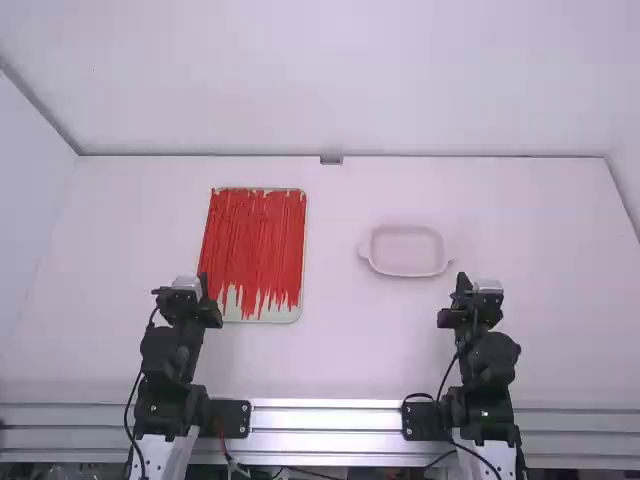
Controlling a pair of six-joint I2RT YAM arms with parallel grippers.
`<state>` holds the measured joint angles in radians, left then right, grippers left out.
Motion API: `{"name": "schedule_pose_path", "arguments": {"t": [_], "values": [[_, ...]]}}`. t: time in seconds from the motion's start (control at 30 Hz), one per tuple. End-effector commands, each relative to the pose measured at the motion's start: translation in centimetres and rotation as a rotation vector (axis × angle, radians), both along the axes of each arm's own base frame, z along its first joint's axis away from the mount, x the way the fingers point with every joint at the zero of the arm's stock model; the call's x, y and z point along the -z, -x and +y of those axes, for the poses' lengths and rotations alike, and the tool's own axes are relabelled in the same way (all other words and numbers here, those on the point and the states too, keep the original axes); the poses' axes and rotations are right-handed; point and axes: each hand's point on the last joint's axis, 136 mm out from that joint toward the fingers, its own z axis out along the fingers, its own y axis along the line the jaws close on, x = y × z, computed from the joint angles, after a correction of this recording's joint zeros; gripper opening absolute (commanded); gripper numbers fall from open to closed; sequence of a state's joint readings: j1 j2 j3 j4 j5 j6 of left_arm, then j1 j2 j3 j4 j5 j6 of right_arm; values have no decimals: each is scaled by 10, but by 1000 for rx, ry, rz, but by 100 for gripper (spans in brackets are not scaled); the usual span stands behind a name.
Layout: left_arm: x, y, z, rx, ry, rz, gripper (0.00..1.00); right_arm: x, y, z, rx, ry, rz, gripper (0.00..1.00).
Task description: Fasten the cable tie
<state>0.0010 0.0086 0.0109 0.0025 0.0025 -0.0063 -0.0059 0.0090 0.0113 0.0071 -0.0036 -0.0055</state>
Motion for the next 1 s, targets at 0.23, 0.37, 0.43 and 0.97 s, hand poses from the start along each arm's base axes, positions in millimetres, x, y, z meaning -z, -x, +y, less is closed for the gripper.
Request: {"name": "schedule_pose_path", "arguments": {"t": [0.23, 0.37, 0.43, 0.97], "values": [[-6, 0, -1, 5, 7, -2, 3, -6, -1, 3, -15, -8, -2, 3], [-11, -2, -4, 22, 18, 8, 7, -11, -2, 7, -36, -18, 16, 7], [-14, -3, -7, 35, 25, 19, 9, -13, -3, 9, -46, -24, 35, 9], [-24, -19, -20, 94, 92, 223, 34, -17, -20, 30, -130, -84, 292, 34]]}}
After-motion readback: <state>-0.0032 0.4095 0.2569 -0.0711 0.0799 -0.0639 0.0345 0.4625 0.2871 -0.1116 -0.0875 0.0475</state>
